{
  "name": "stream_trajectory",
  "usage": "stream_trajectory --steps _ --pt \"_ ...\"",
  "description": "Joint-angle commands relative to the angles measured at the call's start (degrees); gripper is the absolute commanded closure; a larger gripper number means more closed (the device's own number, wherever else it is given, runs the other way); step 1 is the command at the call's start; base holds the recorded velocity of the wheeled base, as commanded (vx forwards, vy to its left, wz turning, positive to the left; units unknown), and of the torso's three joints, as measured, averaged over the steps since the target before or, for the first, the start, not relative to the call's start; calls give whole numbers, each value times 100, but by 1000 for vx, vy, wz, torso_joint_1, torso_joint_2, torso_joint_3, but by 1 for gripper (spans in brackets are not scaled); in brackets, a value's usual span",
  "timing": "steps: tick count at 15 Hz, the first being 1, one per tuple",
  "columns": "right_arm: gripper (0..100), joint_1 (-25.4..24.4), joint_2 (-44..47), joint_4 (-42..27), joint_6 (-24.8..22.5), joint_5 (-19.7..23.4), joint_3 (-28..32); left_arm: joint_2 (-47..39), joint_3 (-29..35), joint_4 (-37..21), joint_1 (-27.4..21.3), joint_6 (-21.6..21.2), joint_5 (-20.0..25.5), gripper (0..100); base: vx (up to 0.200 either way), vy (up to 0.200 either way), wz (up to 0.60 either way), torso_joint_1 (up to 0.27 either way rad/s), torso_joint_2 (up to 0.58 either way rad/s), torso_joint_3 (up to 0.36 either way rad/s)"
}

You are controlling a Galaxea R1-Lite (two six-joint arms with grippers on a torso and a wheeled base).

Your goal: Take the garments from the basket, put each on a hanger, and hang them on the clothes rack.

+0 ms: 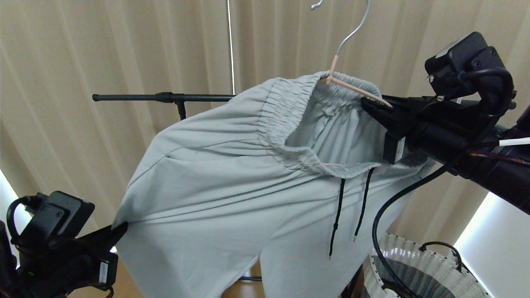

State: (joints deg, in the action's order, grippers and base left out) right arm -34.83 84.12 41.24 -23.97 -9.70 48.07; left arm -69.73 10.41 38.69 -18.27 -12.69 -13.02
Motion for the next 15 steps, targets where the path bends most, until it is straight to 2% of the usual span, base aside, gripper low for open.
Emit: stream_trajectory --steps 1,7,11,12,15 --pt "100 55 8 7 -3 -5 10 3 -250 -2 412 -23 -8 100 0 0 0 0 0 0" --pt "100 99 -36 -2 -3 -5 10 -41 -382 -11 861 -427 -16 100 0 0 0 0 0 0" --pt "100 90 -9 -2 -3 -5 10 82 -338 -2 799 -410 36 100 0 0 0 0 0 0" --pt "100 90 0 -11 -3 -5 10 153 -347 -2 790 -401 45 0 0 0 0 0 0 0" --pt "100 90 17 -37 -3 -5 10 372 -338 -2 535 -348 54 0 0 0 0 0 0 0"
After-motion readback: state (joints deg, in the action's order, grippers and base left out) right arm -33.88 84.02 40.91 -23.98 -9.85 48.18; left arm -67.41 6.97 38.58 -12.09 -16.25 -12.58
